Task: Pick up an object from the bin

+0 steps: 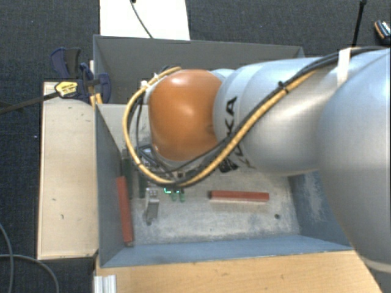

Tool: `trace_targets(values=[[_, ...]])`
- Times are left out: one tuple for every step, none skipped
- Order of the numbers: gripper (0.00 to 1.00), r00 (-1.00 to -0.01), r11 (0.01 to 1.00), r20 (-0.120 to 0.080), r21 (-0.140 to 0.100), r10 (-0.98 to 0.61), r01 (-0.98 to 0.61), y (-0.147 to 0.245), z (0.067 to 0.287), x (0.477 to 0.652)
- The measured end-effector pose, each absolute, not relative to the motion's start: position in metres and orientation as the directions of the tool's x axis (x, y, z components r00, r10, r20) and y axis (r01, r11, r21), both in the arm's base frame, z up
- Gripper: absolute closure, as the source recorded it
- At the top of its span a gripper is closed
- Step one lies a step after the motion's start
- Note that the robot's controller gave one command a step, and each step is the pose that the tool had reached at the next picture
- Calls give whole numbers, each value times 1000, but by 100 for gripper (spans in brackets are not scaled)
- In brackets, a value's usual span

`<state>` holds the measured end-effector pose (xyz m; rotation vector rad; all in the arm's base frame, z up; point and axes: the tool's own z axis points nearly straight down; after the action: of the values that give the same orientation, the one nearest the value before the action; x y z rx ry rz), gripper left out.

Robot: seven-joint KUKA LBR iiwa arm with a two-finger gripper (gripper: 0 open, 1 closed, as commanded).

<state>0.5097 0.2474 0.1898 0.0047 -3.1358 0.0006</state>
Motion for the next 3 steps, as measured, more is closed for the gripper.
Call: trace_targets(values=[[0,-981,981,3,-4,192,192,191,81,575],[0,-946,946,-5,-1,325,325,101,147,563],[0,-923,923,3,-3,384,384,52,67,589]])
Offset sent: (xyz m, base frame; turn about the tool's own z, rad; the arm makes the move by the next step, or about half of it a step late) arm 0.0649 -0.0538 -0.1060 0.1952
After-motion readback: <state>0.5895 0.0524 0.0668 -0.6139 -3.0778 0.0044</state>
